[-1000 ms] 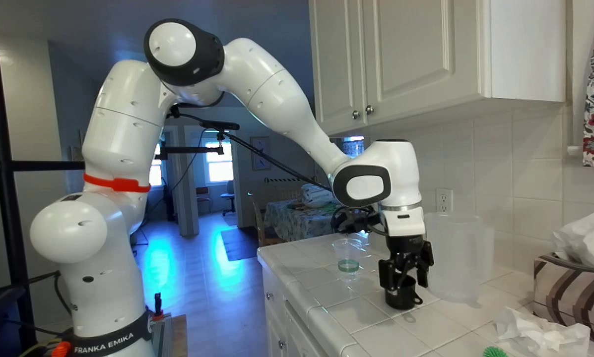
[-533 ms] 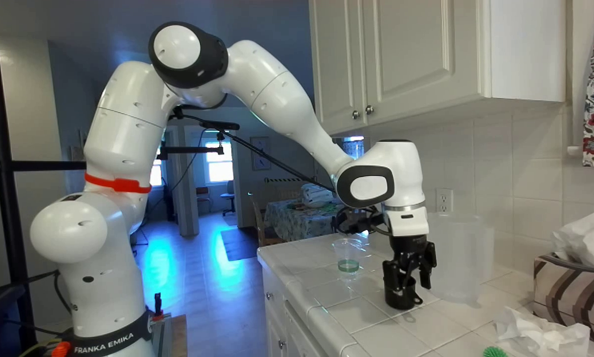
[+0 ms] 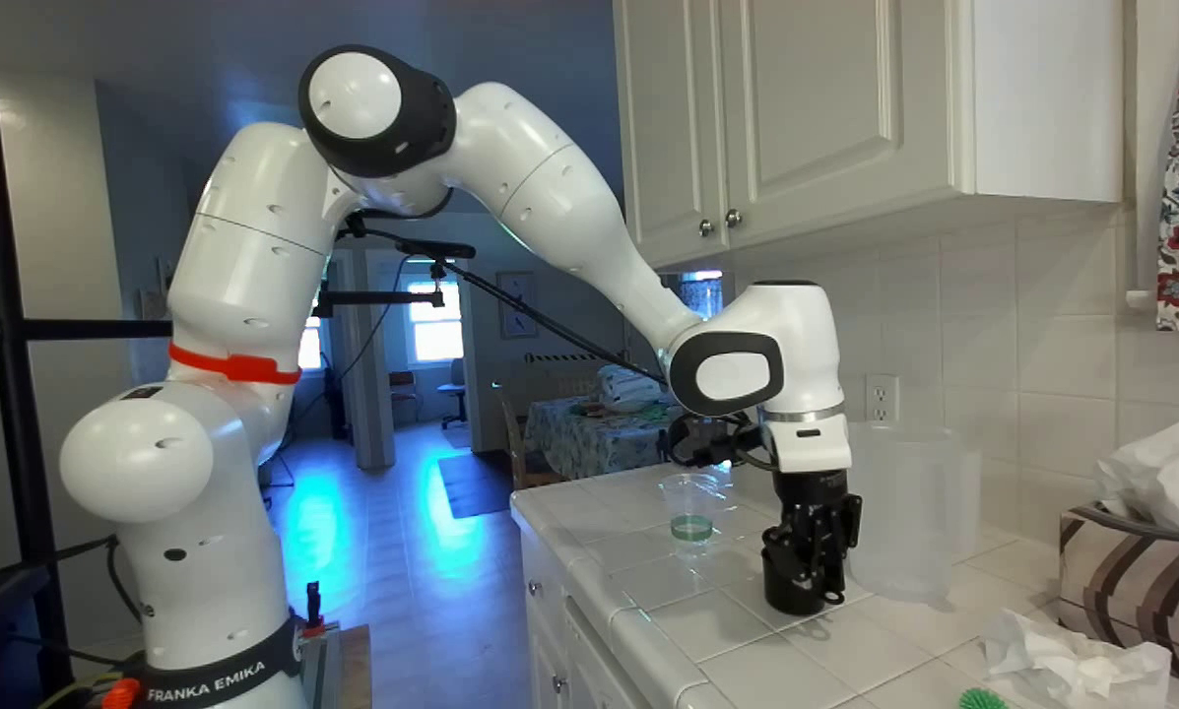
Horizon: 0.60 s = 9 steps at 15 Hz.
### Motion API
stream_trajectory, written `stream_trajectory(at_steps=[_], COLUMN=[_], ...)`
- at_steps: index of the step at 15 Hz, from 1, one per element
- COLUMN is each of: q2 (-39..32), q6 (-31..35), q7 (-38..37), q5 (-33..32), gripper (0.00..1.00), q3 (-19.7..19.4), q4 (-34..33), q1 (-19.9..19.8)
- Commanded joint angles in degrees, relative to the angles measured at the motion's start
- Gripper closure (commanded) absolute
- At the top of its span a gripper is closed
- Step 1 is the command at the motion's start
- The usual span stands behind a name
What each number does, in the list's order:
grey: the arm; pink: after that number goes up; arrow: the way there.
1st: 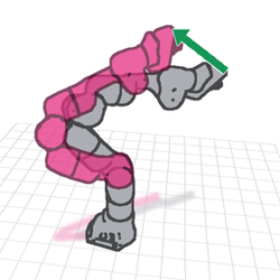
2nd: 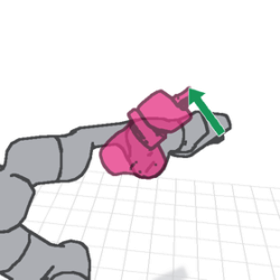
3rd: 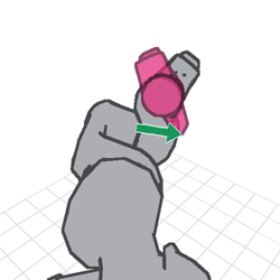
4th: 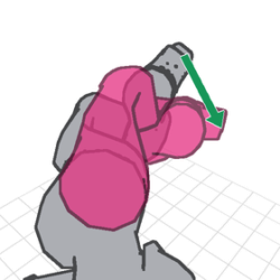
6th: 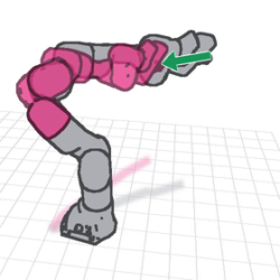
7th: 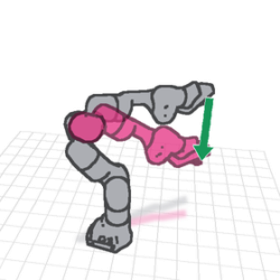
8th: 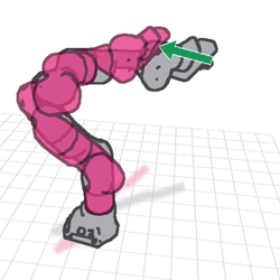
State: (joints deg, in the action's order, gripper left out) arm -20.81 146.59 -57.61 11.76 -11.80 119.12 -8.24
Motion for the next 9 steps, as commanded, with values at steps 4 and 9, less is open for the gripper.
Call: stream_trajectory(at_steps=[4, 9], q2=[-1.6, -1.54], q6=[0.18, 0.38], q7=[-1.39, -1.43], q5=[0.0, -0.23], gripper=[0.86, 0.94], q3=[-0.76, -0.85], q4=[-2.11, -2.1], q1=[0.84, 0.96])
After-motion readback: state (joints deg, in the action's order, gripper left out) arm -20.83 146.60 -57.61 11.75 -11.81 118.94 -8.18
